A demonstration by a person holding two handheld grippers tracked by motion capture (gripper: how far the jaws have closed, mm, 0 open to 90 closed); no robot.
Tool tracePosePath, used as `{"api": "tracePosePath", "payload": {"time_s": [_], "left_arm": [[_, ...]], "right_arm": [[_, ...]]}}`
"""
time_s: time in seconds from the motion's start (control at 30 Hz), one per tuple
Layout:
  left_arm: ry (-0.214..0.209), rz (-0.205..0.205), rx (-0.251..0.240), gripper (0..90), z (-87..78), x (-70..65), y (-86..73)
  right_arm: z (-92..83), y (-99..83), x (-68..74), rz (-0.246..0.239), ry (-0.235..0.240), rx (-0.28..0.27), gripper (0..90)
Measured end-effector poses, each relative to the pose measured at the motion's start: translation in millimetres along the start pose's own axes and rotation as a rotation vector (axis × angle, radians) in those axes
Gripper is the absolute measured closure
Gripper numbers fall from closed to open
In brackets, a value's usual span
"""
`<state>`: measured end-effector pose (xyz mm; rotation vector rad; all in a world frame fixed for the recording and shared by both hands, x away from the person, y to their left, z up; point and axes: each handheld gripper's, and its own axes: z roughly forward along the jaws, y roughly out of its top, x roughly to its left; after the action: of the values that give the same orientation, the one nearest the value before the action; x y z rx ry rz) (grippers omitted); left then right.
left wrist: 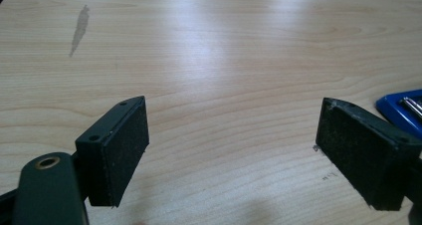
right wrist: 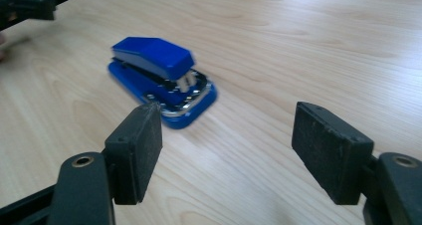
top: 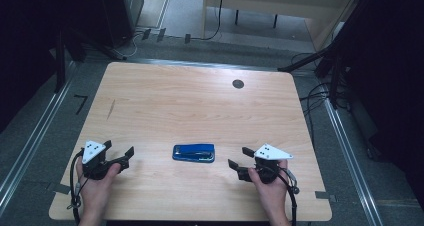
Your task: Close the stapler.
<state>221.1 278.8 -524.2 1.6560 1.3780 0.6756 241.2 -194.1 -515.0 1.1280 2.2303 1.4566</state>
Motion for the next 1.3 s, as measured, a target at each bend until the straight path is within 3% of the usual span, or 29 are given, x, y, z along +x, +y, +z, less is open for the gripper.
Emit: {"api": "tracePosePath", "payload": {"time_s": [0.17,0.23,0.5,0.67,0.93,1.07,1.17,1.3], "left_arm": [[-0.01,0.009,0.009,14.0,0.1,-1.0,-0.1],[-0.005,0.009,0.015,14.0,0.5,-1.1,0.0],[0.007,0.02,0.022,13.7,0.0,-2.1,-0.3],[0.004,0.026,0.022,13.6,-0.1,-2.5,-0.4],[-0.006,0.04,0.021,10.2,-0.4,-3.5,-0.7],[0.001,0.034,0.022,10.1,-0.3,-3.5,-0.6],[0.002,0.037,0.025,10.1,-0.4,-3.9,-0.7],[0.002,0.041,0.026,10.1,-0.4,-4.3,-0.7]], "right_arm": [[-10.8,-3.2,-9.3,0.027,-0.034,-0.021,26.0],[-19.1,-6.4,-17.9,0.044,-0.086,-0.024,19.8],[-41.2,-14.7,-37.6,0.064,-0.151,-0.047,11.1],[-53.9,-21.6,-48.2,0.089,-0.199,-0.056,0.3],[-70.8,-27.8,-60.2,0.127,-0.253,-0.091,0.0],[-79.7,-33.1,-67.6,0.126,-0.263,-0.098,0.0],[-86.8,-35.7,-71.2,0.109,-0.306,-0.106,0.0],[-93.0,-40.7,-75.6,0.099,-0.32,-0.099,0.0]]}}
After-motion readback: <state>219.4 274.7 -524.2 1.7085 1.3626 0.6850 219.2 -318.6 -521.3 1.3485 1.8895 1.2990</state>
